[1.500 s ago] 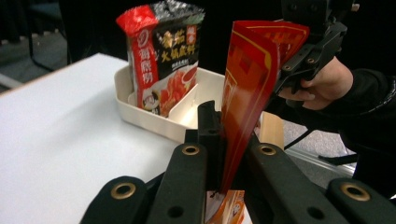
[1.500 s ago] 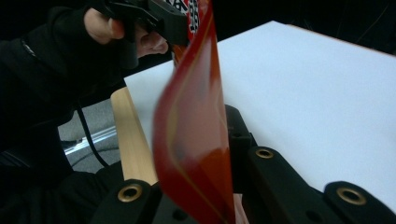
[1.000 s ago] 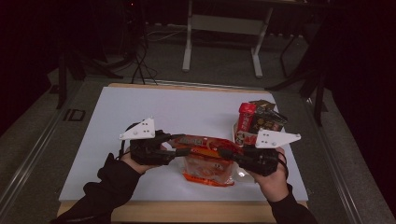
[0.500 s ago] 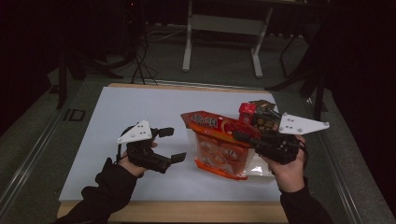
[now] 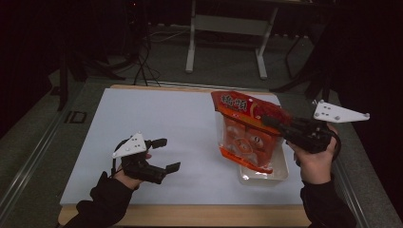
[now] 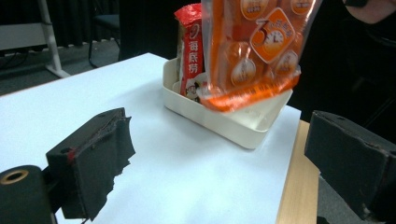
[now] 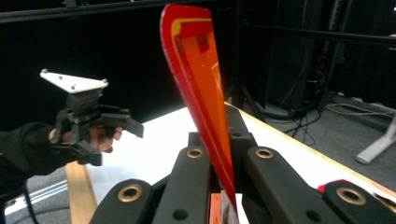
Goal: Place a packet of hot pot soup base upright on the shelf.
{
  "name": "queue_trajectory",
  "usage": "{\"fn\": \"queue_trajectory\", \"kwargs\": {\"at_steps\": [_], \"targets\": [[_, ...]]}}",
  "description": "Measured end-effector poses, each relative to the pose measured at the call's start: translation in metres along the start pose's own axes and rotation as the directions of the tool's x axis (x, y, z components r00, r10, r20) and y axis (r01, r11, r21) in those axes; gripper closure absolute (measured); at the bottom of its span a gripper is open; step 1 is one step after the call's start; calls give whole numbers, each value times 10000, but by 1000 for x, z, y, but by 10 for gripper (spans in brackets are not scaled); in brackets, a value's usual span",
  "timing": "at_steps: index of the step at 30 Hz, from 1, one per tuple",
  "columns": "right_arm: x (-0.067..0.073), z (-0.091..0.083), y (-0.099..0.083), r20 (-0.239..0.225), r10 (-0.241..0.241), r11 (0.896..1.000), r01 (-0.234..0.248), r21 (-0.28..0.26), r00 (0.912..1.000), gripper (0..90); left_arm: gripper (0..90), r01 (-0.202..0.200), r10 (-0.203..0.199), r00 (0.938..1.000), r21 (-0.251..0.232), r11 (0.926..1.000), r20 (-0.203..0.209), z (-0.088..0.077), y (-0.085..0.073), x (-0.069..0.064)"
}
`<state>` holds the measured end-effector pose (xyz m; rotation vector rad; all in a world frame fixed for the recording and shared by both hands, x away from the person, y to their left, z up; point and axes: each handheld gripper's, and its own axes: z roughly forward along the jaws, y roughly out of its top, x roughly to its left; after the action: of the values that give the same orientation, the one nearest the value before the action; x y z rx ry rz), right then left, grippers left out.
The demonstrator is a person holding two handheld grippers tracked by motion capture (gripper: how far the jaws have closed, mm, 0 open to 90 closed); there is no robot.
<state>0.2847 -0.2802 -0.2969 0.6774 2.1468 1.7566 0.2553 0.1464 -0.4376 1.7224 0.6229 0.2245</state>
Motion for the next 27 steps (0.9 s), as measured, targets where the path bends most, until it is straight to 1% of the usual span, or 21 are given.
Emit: {"fn": "queue_trajectory", "kwargs": {"at_steps": [3, 5, 7, 8, 11, 13, 15, 16, 18, 20, 23, 25, 27], "targets": [[-6, -6, 0, 277, 49, 10000, -49, 6, 9996, 900, 69, 155, -155, 9999, -47, 9999, -26, -2, -11, 0], [-11, -10, 0, 417, 106, 9999, -106, -9, 9991, 900, 69, 335, -334, 9994, 127, 9994, -85, -3, -19, 1], [-16, -14, -2, 619, 154, 9999, -155, 3, 9980, 900, 69, 417, -414, 9990, 141, 9990, -158, -4, -26, 1], [-18, -16, -3, 677, 210, 9998, -211, 5, 9975, 900, 69, 403, -398, 9990, 253, 9989, -203, -4, -28, 1], [-24, -22, -7, 898, 314, 9995, -319, 31, 9955, 900, 60, 414, -405, 9986, 256, 9988, -328, -6, -34, 0], [-27, -25, -10, 995, 418, 9991, -422, 18, 9942, 900, 40, 550, -540, 9981, 323, 9980, -299, -6, -38, 0], [-30, -27, -14, 1032, 519, 9986, -525, 30, 9933, 900, 26, 641, -629, 9974, 315, 9974, -355, -5, -42, 0], [-31, -28, -16, 1132, 496, 9987, -505, 53, 9923, 900, 22, 640, -627, 9973, 316, 9974, -392, -5, -44, 0], [-33, -29, -20, 1167, 542, 9984, -555, 78, 9917, 900, 21, 583, -561, 9972, 433, 9974, -502, -3, -47, -1], [-34, -30, -24, 1237, 601, 9980, -619, 105, 9905, 900, 21, 657, -636, 9968, 437, 9969, -479, -2, -50, 0], [-38, -29, -31, 1308, 724, 9969, -757, 205, 9888, 900, 21, 723, -701, 9963, 422, 9965, -504, -1, -52, 1], [-41, -27, -35, 1273, 843, 9958, -881, 241, 9883, 900, 21, 777, -754, 9958, 439, 9960, -516, 0, -53, 2], [-42, -25, -39, 1283, 913, 9951, -955, 267, 9875, 900, 21, 744, -720, 9957, 396, 9964, -587, 0, -54, 2]]}}
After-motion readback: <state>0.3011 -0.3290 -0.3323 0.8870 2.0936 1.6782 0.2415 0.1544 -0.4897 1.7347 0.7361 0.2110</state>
